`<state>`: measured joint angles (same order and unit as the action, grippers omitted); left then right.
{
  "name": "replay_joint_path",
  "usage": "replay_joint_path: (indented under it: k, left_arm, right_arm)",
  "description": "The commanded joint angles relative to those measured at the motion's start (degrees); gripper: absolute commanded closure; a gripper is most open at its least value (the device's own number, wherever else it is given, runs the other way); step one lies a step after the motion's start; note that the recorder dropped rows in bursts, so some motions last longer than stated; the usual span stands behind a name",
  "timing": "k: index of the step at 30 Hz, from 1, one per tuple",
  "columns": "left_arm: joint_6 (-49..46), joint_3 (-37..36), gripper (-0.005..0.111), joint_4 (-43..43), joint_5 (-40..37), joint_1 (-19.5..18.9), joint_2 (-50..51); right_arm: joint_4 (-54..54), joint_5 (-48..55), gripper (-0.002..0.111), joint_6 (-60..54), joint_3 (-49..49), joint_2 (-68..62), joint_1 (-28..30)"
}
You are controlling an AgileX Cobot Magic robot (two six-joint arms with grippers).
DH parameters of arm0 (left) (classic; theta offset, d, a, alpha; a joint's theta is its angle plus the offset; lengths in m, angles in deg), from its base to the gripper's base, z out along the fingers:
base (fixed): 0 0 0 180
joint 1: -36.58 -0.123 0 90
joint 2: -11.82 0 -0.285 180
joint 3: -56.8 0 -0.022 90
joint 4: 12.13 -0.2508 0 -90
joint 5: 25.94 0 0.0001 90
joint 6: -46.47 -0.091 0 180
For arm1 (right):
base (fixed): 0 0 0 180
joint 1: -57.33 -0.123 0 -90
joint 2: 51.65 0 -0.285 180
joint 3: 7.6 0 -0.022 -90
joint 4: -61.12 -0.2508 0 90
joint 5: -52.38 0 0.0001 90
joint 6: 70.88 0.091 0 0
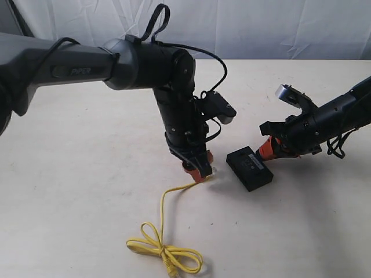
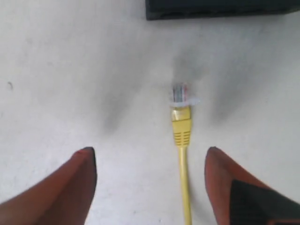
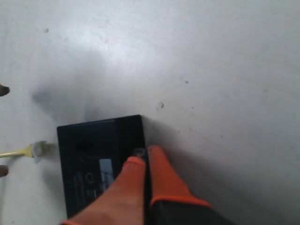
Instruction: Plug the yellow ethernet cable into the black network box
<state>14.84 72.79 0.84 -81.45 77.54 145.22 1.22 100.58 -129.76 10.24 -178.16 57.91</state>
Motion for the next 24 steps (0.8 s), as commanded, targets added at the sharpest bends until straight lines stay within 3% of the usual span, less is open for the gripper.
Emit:
replay_joint_path:
  k: [1, 5, 13, 20, 22, 24]
  left_arm:
    - [4.1, -2.4, 0.045, -1.7, 3.6, 3.1, -2.9]
    - [5.2, -5.4, 0.045, -2.5, 8.1, 4.9, -3.0]
    - [10.2, -11.5, 0.045, -3.5, 14.8, 4.9, -3.0]
    - [10.2, -12.3, 0.046, -3.7, 19.4, 4.9, -3.0]
    - [10.2, -12.3, 0.050, -3.7, 19.4, 4.9, -3.0]
    - [10.2, -12.3, 0.061, -3.7, 19.4, 4.9, -3.0]
  right_arm:
    - [0.0, -0.1, 0.109, -1.1, 0.3, -0.1, 0.0]
    - [0.0, -0.1, 0.109, -1.1, 0.3, -0.1, 0.0]
    - [0.0, 0.0, 0.109, -1.1, 0.3, -0.1, 0.0]
    - [0.0, 0.0, 0.109, -1.1, 0.3, -0.1, 0.0]
    - [0.0, 0.1, 0.109, -1.1, 0.3, -0.1, 0.0]
    - [0.0, 0.1, 0.109, -1.1, 0.3, -0.1, 0.0]
